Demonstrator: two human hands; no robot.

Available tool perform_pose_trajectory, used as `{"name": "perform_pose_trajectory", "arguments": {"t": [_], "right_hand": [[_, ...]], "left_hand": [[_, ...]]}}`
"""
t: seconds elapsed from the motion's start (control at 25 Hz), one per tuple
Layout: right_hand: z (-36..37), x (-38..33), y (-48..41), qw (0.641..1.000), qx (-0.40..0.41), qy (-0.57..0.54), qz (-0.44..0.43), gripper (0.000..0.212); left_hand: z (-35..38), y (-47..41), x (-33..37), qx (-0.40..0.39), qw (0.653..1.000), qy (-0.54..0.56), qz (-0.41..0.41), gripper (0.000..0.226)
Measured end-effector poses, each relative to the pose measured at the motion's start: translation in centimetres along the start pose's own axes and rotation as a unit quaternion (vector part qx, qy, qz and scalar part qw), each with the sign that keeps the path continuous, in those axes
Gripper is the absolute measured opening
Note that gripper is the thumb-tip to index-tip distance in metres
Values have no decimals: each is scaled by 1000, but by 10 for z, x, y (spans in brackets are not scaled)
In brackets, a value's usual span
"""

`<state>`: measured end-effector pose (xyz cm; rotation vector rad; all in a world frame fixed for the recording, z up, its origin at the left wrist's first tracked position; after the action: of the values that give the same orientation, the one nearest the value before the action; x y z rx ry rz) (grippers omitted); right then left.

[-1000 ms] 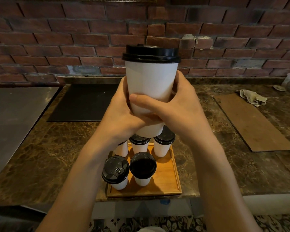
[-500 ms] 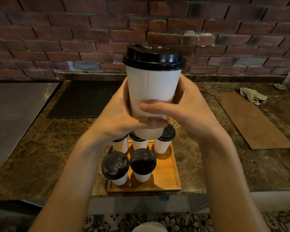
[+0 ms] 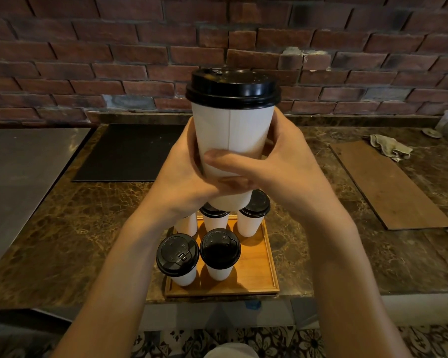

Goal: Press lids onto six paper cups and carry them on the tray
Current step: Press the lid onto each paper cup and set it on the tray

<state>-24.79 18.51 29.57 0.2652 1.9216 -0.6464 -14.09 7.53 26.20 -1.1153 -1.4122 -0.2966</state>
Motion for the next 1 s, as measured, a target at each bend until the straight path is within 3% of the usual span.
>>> {"name": "perform_pose_trajectory", "arguments": {"t": [0.28,0.6,0.68,1.0], "right_hand": [[6,-3,3,997,50,54,14,80],[3,4,3,998,58,12,-21,83],[-2,9,4,997,67,8,-31,81],[-19,61,15,991,133,24,-20,86]], "left_hand": [[5,1,-1,19,1000,-1,10,79],[-10,6,-5,-53,998,5,-19,105],[-19,13,-14,-34,999,-9,-41,105],[-64,58,-71,166,974,-95,-121,64]]}}
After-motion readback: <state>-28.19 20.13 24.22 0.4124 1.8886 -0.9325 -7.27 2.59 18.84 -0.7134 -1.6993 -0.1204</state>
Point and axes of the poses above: each hand's wrist, its own y-axis away from the middle knuckle, its own z-axis out of the palm, x = y × z, the point moved 1 cm from there along -y, towards the middle knuckle
